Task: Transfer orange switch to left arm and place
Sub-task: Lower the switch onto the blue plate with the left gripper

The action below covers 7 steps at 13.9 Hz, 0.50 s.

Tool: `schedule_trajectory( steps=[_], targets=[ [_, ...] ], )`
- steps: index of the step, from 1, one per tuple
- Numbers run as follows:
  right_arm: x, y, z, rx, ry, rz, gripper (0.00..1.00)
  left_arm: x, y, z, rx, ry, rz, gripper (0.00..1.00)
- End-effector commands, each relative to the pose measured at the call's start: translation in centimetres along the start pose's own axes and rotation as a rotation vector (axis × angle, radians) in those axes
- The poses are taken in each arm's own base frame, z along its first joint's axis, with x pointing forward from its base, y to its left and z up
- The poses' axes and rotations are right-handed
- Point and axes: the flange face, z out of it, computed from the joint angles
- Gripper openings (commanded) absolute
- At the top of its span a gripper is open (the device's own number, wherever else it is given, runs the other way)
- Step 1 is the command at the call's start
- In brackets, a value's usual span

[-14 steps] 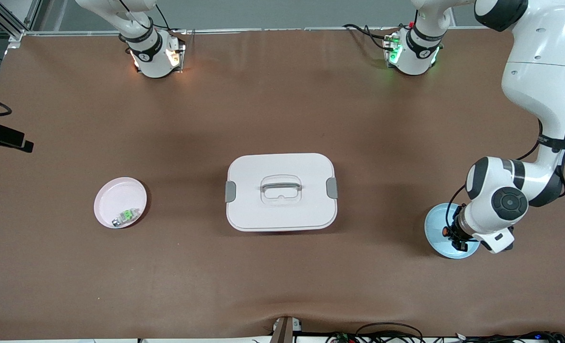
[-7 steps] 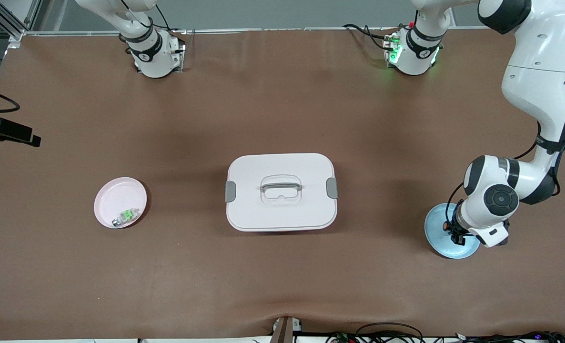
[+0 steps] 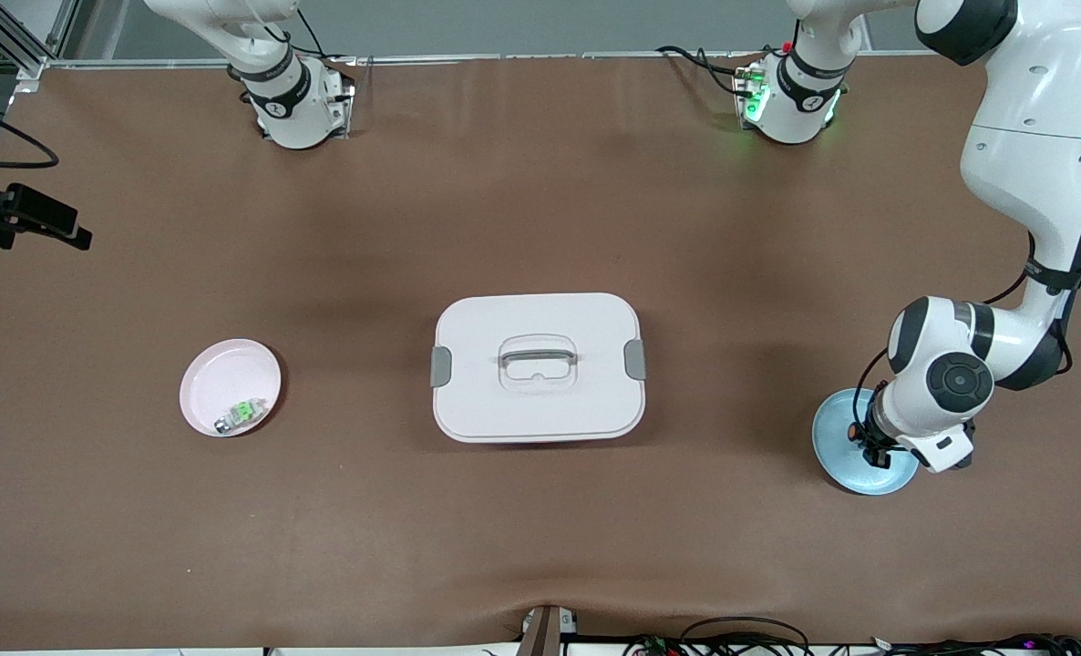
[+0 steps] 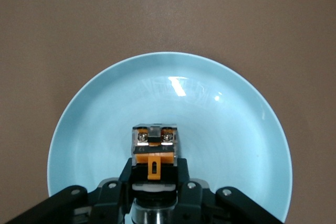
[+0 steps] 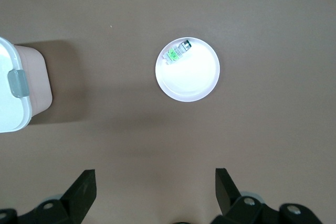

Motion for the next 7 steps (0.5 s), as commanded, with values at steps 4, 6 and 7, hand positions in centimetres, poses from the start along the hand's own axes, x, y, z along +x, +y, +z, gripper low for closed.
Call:
schedule_trajectory(
  steps=[4,6,7],
  targets=[
    [-0.8,1.6,-1.8,-0.028,0.054,0.015,1.00,-0.4,0.4,-1.4,-0.032,0.022,0.023,1.00],
    [-0.7,-0.3,-2.4,-0.120,0.068,-0.009,1.00,-0.3,0.9,-2.4,-0.051,0.025,0.015,1.00],
    [-0.7,-1.1,-2.4,-0.139,0.070,-0.025,1.00,-0.4,1.3,-2.9,-0.062,0.023,0.003,1.00]
  ],
)
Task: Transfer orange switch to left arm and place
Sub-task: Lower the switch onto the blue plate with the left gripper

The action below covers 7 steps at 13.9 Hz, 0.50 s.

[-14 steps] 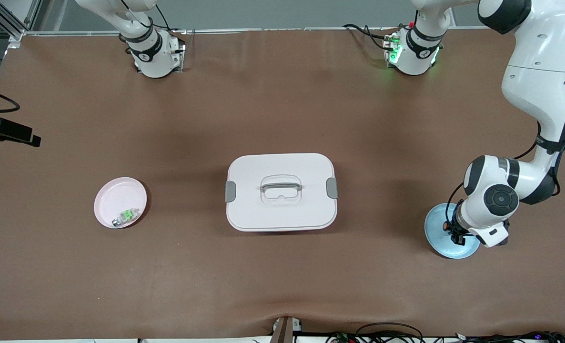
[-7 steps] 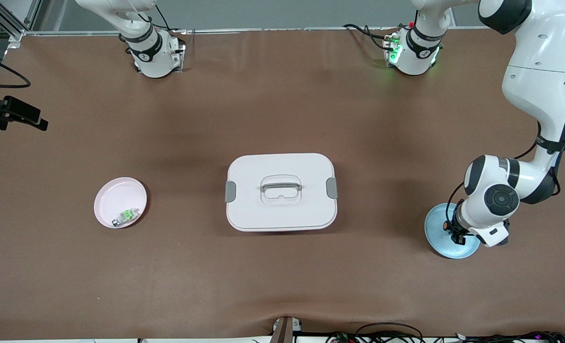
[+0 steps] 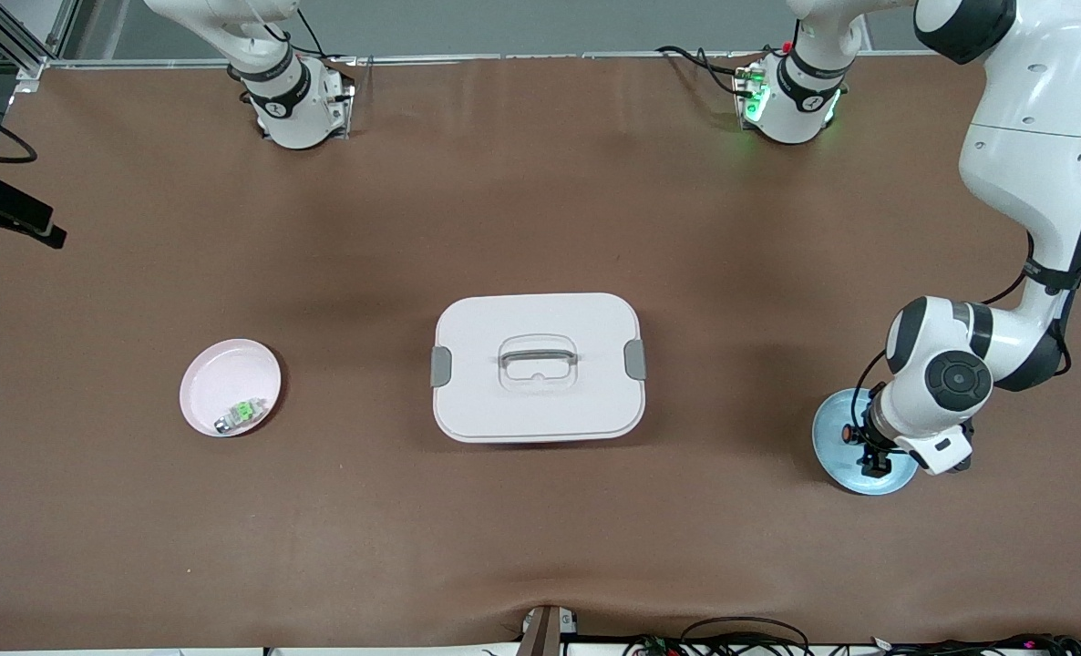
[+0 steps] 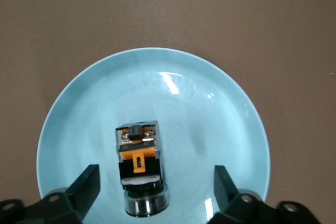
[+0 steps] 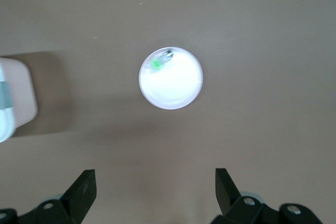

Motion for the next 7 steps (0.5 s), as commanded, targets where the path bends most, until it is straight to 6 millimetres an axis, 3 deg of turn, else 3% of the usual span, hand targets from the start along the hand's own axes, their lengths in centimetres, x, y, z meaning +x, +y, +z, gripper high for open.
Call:
schedule_trajectory(
  steps=[1,7],
  targets=[
    [-0.3,-1.8,-0.8,-0.054,0.022,-0.046,1.00,-0.3,1.3,-2.3,-0.042,0.017,-0.010,1.00],
    [0.0,0.7,0.4,0.066,0.016,0.012,1.00,-0.8,1.6,-2.4,-0.046,0.018,0.009,1.00]
  ],
)
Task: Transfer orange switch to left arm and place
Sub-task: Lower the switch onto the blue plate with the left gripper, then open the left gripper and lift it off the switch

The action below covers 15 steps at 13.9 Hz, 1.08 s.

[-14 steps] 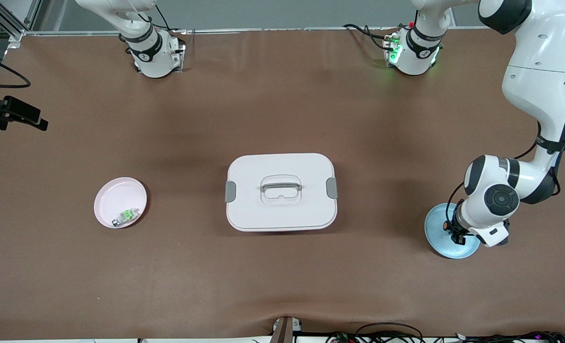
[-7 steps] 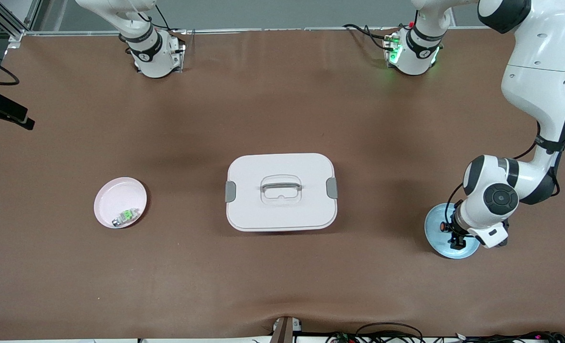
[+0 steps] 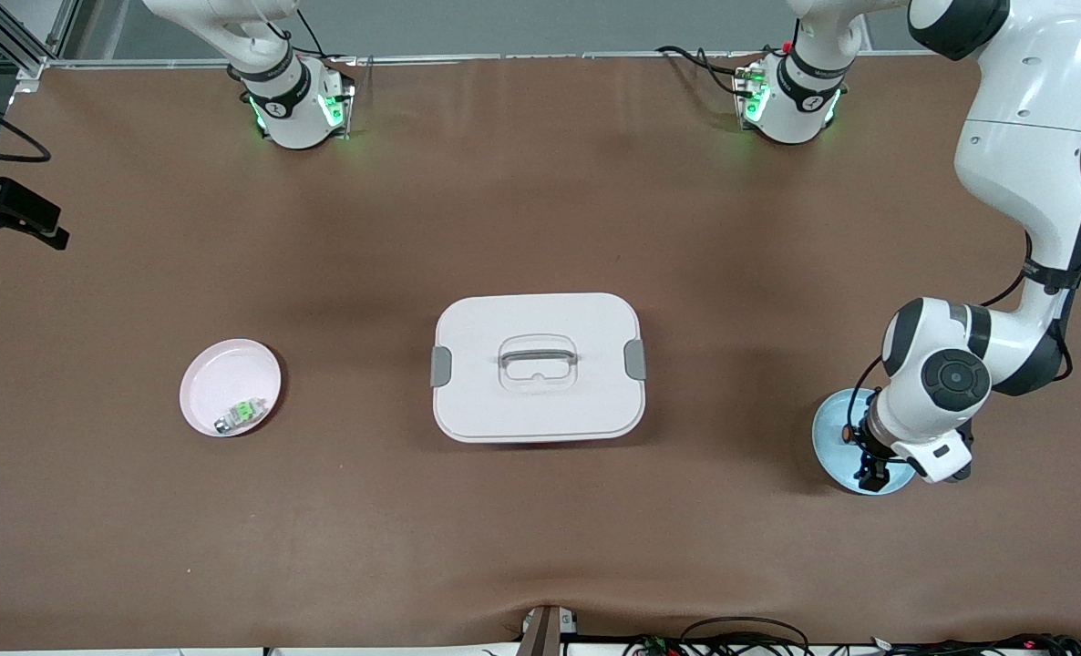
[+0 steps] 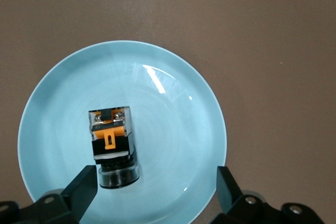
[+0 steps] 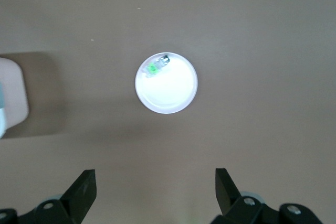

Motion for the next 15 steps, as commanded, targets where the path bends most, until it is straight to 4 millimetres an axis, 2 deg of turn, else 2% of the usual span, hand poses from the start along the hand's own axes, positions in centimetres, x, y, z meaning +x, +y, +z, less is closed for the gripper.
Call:
schedule_trajectory(
  steps=[1,3,5,7,8,9,10,15],
  targets=[
    [-0.3,1.3,0.2,0.054,0.005,0.021,1.00,0.1,0.1,-0.5,-0.001,0.011,0.006,1.00],
    [-0.5,1.3,0.8,0.055,-0.007,0.022,1.00,-0.5,0.2,-0.8,0.002,0.016,0.027,1.00],
    [-0.7,1.2,0.9,0.055,0.000,0.019,1.00,-0.1,0.0,-1.2,0.003,-0.015,0.086,1.00],
    [-0.7,0.9,0.8,0.055,0.000,0.015,1.00,1.1,-1.1,-1.7,0.012,-0.057,0.195,1.00],
    [-0.7,1.0,0.8,0.055,-0.001,0.016,1.00,0.9,-1.3,-2.3,0.010,-0.073,0.257,1.00],
    [-0.7,1.1,0.8,0.055,-0.006,0.018,1.00,1.9,-1.6,-2.8,0.004,-0.078,0.292,1.00],
    [-0.7,1.1,0.8,0.055,-0.009,0.019,1.00,1.7,-1.7,-3.2,-0.001,-0.089,0.344,1.00],
    [-0.7,1.1,0.5,0.058,-0.004,0.023,1.00,1.5,-3.3,-5.0,-0.039,-0.136,0.768,1.00]
  ],
)
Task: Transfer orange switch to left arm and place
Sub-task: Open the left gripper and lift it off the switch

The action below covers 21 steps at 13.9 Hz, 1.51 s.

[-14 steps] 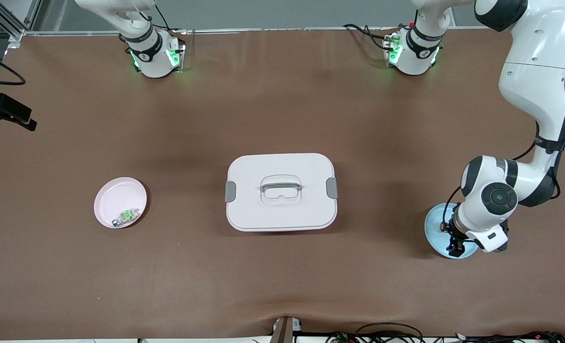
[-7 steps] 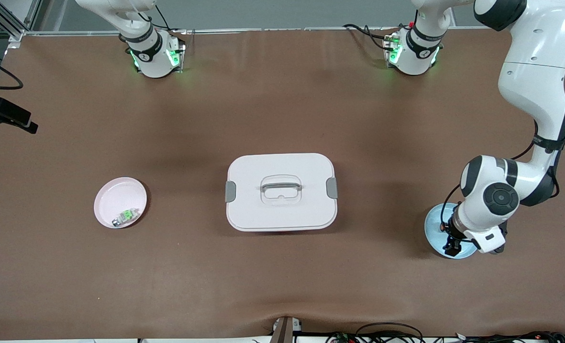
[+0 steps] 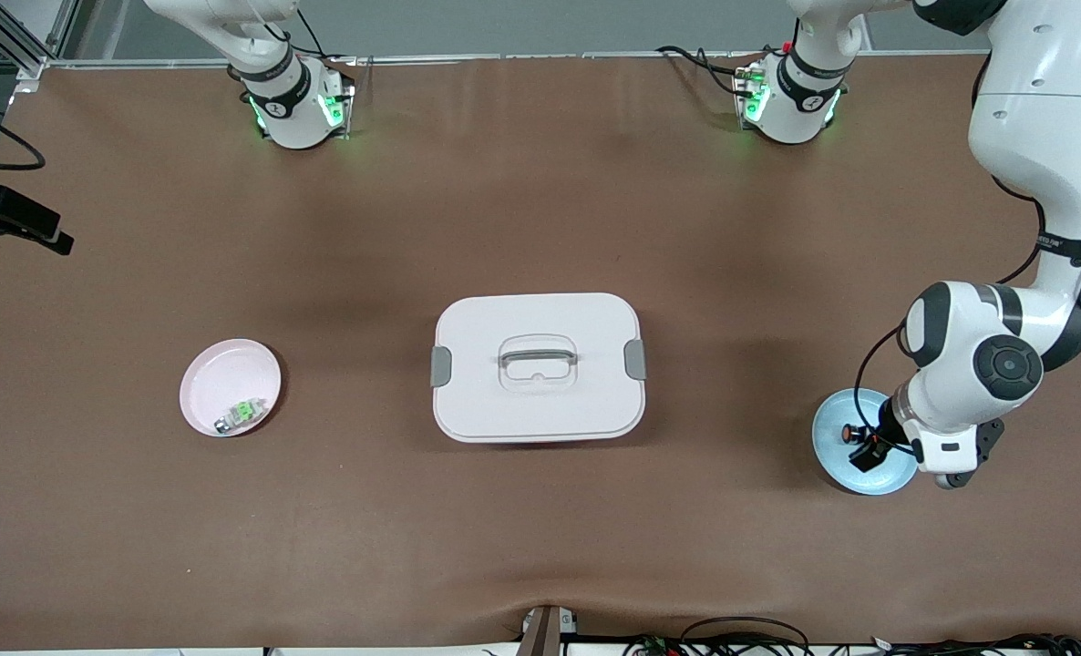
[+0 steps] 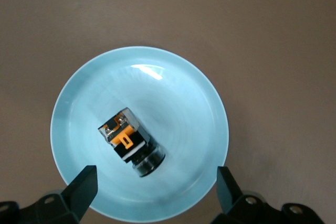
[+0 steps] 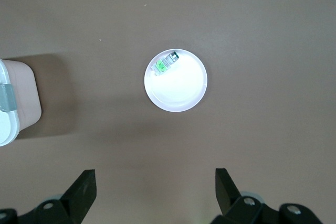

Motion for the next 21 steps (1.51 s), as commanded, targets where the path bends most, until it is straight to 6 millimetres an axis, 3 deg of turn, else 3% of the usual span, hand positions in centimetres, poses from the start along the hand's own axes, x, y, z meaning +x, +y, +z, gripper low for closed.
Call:
schedule_trajectory(
  steps=[1,6,15,21],
  targets=[
    [-0.8,0.1,-0.7,0.015,0.010,-0.002,1.00,-1.6,-1.1,-2.0,-0.006,-0.021,0.210,1.00],
    [-0.8,-0.6,-1.3,0.015,0.023,-0.016,1.00,-2.9,-2.2,-5.7,-0.050,-0.010,0.647,1.00],
    [-0.9,-0.8,-1.0,0.015,0.006,-0.024,1.00,-4.8,-1.6,-17.4,-0.051,0.032,0.673,1.00],
    [-1.0,-0.9,-1.0,0.010,0.001,-0.026,1.00,-7.3,-4.1,-25.9,0.000,0.018,0.687,1.00]
  ],
)
